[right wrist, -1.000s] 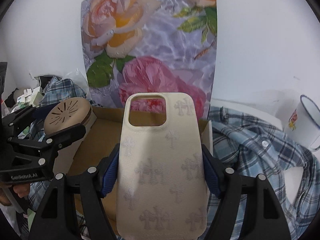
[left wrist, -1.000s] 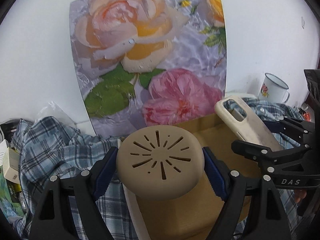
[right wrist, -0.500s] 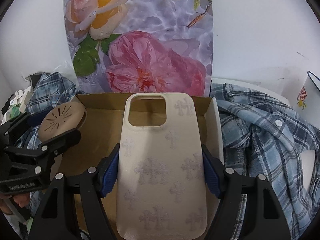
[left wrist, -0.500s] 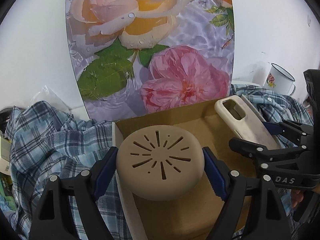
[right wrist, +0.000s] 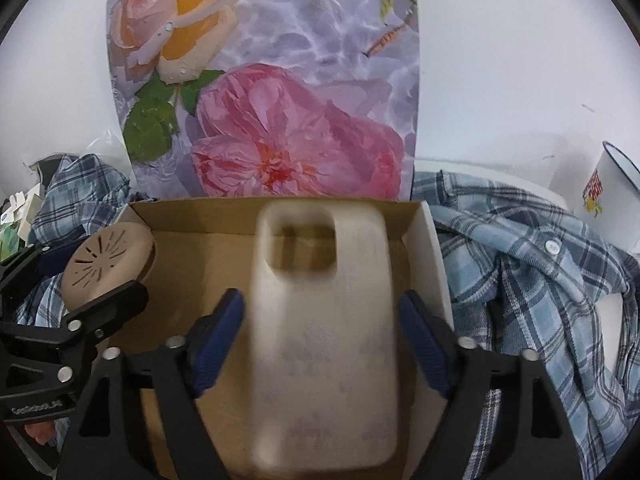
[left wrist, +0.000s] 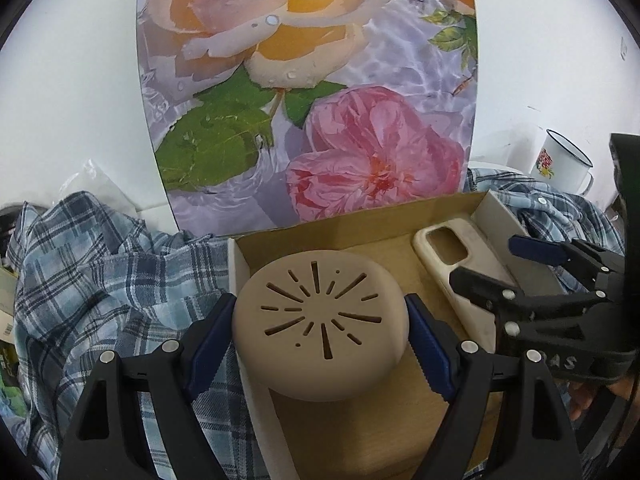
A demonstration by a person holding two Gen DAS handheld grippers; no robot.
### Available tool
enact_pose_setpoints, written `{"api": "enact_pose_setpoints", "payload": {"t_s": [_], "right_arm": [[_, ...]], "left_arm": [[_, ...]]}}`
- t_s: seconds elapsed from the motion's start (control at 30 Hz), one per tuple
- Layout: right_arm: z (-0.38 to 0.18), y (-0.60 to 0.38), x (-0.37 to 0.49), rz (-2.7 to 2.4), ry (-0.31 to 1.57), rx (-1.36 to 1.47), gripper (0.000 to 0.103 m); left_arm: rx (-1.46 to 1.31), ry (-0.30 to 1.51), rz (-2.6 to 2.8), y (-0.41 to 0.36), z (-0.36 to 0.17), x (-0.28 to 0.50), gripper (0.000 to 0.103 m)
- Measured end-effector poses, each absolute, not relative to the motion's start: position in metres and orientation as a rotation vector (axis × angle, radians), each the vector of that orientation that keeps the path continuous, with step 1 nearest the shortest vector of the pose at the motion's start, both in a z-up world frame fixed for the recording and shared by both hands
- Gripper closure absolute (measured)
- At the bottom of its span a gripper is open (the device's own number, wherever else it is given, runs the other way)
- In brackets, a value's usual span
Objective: Organize soft objects
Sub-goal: 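Lower the disc into the box with left tool while right tool lowers the case, then open both tools and raise them away from the box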
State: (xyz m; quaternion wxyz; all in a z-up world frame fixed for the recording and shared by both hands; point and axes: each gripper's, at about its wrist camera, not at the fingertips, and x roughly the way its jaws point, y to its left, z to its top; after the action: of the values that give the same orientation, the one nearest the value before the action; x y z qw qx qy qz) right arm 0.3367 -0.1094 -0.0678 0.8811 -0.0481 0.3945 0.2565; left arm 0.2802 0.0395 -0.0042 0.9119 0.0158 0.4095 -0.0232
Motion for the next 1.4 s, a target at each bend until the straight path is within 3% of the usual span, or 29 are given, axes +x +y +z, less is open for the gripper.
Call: {"api": "enact_pose_setpoints", "payload": {"t_s": [0.07, 0.23, 0.33, 0.97, 1.4], "right_arm": [[-0.067, -0.108, 0.336, 0.523, 0.812, -0.112, 0.009], [-0.061, -0.118, 0.336, 0.521, 0.781, -0.087, 0.006], [-0.056, -0.122, 0.335, 0.526, 0.751, -0.071, 0.004], [-0.021, -0.14, 0.322, 0.554, 0.66, -0.104, 0.001], [0.028, -0.144, 0.291, 0.593, 0.542, -0.118, 0.001]], "left_arm": [[0.023, 0.845, -0.053, 0.041, -0.004, 0.281, 0.019], [0.007, 0.841, -0.049, 0.043, -0.002, 0.281, 0.017], [-0.039, 0.83, -0.075, 0.047, 0.0, 0.281, 0.0], [-0.057, 0.761, -0.042, 0.054, 0.022, 0.271, 0.0], [-0.06, 0.637, -0.037, 0.051, 0.07, 0.248, 0.0]]}}
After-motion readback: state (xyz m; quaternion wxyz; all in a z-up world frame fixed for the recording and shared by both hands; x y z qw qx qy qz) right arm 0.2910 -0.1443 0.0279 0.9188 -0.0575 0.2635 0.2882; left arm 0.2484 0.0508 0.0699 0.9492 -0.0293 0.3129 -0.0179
